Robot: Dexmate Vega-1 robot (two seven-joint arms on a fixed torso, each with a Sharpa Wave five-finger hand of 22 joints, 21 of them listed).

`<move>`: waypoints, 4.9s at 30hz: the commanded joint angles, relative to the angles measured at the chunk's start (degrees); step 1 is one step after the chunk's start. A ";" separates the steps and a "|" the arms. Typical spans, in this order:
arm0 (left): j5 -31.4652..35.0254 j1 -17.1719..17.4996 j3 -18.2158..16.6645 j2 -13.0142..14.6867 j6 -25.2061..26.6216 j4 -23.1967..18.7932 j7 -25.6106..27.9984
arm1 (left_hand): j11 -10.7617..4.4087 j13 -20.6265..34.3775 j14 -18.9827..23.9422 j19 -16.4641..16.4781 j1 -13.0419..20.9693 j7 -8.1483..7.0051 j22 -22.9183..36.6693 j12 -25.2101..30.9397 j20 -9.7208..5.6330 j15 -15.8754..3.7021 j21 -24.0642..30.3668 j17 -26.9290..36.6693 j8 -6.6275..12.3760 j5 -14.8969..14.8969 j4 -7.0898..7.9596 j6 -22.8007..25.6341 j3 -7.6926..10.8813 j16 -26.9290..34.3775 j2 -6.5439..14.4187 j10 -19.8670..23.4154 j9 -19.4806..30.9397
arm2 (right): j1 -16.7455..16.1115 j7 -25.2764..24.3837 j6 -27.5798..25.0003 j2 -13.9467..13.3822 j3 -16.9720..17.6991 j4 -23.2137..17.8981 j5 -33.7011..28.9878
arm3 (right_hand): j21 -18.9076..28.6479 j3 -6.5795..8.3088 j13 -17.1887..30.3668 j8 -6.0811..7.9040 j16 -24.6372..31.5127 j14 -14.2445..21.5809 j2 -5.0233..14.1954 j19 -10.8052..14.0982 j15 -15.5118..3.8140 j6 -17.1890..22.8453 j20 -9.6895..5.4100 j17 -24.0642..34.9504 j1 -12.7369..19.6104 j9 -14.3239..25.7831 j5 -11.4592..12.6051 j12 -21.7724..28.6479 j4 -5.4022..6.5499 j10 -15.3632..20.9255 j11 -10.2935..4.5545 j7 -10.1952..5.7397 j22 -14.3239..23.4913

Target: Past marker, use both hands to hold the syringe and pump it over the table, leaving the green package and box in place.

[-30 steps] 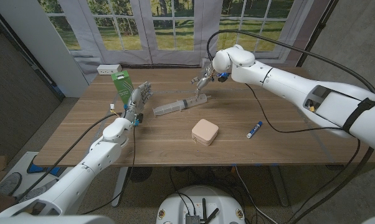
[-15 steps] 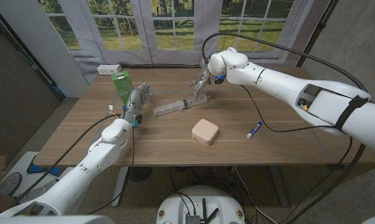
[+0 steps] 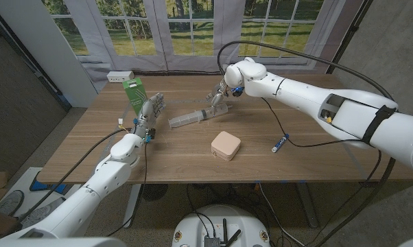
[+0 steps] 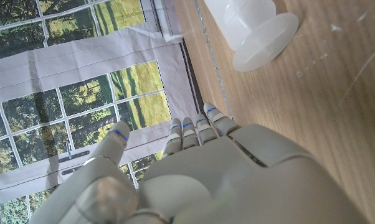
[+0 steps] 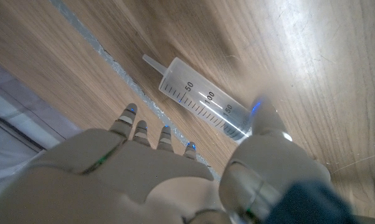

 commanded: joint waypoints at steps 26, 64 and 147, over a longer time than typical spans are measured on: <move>-0.29 1.99 -0.68 0.13 0.25 -1.50 1.63 | -0.12 0.11 0.53 0.33 -0.89 -0.08 0.28 -0.21 0.31 0.03 0.04 0.24 0.06 0.13 -0.19 0.43 0.77 0.00 3.07 0.57 0.21 | -0.99 -6.96 1.37 1.87 -3.34 4.88 -3.62 | 1.57 2.33 0.36 5.61 3.43 6.19 1.16 8.69 -4.54 9.25 -0.32 -0.01 5.58 0.65 -0.79 2.65 -0.08 12.03 -3.78 -0.55 -0.06; -0.53 1.01 0.02 -0.75 0.08 -0.30 1.04 | -0.09 0.12 0.65 0.45 -1.21 -0.02 0.28 -0.29 0.27 0.26 0.07 0.25 -0.01 0.12 -0.12 0.46 1.03 -0.01 2.92 0.64 0.22 | -4.71 -17.26 0.31 0.28 -2.77 3.37 -9.42 | 0.94 3.45 0.04 13.52 9.35 19.42 2.63 16.69 -15.82 32.76 -5.72 0.01 14.38 1.16 -2.27 5.48 -0.34 32.51 -9.75 -0.70 -0.13; 0.55 0.27 0.70 -0.55 1.59 -2.47 2.29 | 0.27 0.15 0.90 0.89 -1.80 -0.17 0.29 -0.38 0.75 0.41 0.15 0.25 -0.07 0.12 0.05 0.42 1.56 -0.02 2.73 0.66 0.24 | -15.67 -24.72 0.58 -13.19 11.67 -16.16 -9.70 | 1.09 -1.27 1.04 20.15 20.48 38.82 10.34 26.90 -24.18 52.99 -15.56 1.95 26.08 1.14 -0.91 6.72 -0.06 53.61 -14.67 -0.76 -0.18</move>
